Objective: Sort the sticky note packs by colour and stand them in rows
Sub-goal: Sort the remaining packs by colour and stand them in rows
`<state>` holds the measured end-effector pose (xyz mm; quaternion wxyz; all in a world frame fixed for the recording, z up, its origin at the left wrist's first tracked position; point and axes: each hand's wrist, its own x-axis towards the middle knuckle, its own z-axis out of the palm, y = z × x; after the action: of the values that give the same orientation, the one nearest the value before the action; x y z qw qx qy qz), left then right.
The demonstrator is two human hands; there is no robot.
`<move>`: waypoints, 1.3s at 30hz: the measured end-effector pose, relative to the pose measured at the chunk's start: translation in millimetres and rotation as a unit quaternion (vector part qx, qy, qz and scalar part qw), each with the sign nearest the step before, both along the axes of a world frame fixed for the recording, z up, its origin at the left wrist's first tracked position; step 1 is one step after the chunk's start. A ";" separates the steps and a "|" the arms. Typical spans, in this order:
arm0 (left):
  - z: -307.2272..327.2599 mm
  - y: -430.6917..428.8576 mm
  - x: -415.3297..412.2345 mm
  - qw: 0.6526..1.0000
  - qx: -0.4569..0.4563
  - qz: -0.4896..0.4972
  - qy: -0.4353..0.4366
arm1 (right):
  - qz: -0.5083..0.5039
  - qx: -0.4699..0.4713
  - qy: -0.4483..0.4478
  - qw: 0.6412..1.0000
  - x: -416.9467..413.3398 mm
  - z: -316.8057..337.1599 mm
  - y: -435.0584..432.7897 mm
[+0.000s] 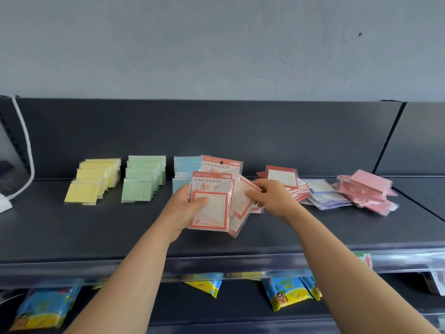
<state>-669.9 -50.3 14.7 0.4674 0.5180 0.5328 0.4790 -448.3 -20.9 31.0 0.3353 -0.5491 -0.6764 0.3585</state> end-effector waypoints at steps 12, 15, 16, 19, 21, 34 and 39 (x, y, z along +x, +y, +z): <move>-15.6 13.2 17.5 0.988 -0.002 0.143 -0.064 | -0.121 -0.047 0.357 0.925 15.0 -16.4 -6.9; -18.3 13.7 37.5 0.989 -0.031 0.109 -0.096 | -0.087 -0.075 0.329 0.937 -3.2 -21.3 -12.0; -18.3 14.0 42.1 0.988 -0.035 0.095 -0.112 | -0.086 -0.078 0.301 0.947 -8.1 -21.5 -13.5; -16.2 12.9 49.2 0.988 -0.037 0.076 -0.133 | -0.107 -0.028 0.183 0.977 -17.0 -24.0 -14.7; -17.4 12.5 49.1 0.989 -0.023 0.087 -0.115 | -0.100 0.001 0.134 0.986 -22.2 -25.4 -14.7; -22.9 1.7 -5.2 0.981 0.021 0.191 -0.012 | -0.029 0.109 -0.248 0.962 -13.8 -46.2 5.1; -27.3 0.0 -3.0 0.984 0.026 0.177 -0.020 | -0.112 0.089 -0.208 0.968 -22.5 -37.3 10.1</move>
<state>-672.9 -50.3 -12.6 0.3722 0.4177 0.5939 0.5781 -470.8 -10.7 -6.2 0.2729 -0.6519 -0.6944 0.1354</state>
